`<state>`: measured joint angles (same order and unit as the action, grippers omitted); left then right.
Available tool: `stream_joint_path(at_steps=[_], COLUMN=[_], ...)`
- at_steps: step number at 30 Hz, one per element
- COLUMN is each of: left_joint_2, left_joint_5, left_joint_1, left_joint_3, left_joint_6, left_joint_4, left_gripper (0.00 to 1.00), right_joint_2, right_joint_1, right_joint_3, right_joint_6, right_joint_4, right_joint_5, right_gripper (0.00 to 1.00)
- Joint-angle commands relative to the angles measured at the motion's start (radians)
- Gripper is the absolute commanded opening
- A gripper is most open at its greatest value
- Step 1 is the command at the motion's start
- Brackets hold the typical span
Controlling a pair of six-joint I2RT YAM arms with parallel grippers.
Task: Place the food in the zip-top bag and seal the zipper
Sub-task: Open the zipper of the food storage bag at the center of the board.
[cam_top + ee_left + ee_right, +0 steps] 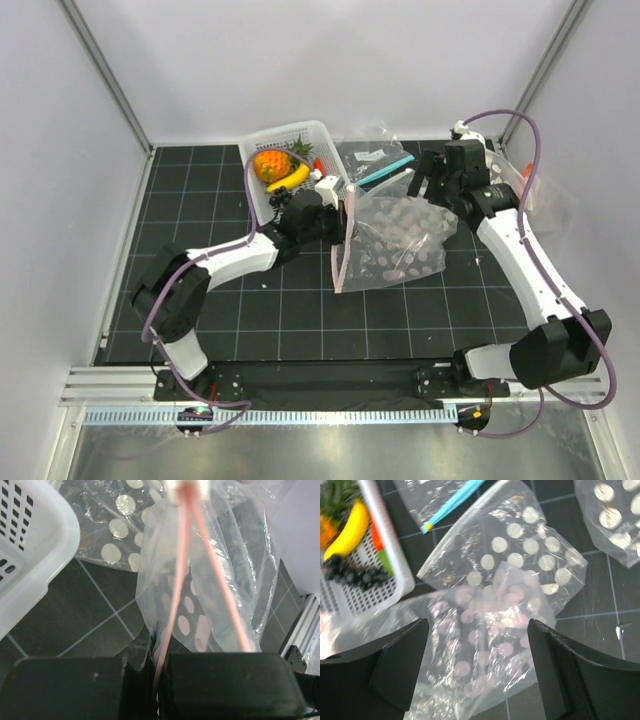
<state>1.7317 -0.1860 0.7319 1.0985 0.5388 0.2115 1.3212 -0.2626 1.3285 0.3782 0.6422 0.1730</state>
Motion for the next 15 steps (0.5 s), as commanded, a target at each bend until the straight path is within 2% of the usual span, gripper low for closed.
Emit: stream_joint_path(at_steps=[1,11,14,15], left_joint_2=[-0.078,-0.077,-0.078,-0.081], left_joint_5=[-0.033,-0.012,-0.006,-0.003], left_joint_1=[-0.002,-0.002,0.000,-0.002], left_joint_3=[-0.028,-0.042,-0.043,-0.046], left_joint_6=[-0.033,-0.043,-0.045,-0.046], left_joint_4=[0.140,0.132,0.131,0.129], left_gripper=[0.00,0.00,0.00,0.00], right_joint_2=[0.018,0.032,0.044,0.050], right_joint_1=[0.074,0.210,0.233,0.241], right_joint_3=[-0.031,-0.262,-0.301,-0.316], right_joint_6=[0.077,0.154,0.186,0.194], right_joint_4=[-0.072,-0.225,-0.271,-0.291], right_joint_5=[-0.073,-0.259,-0.287,-0.282], right_gripper=[0.89,0.91,0.84,0.73])
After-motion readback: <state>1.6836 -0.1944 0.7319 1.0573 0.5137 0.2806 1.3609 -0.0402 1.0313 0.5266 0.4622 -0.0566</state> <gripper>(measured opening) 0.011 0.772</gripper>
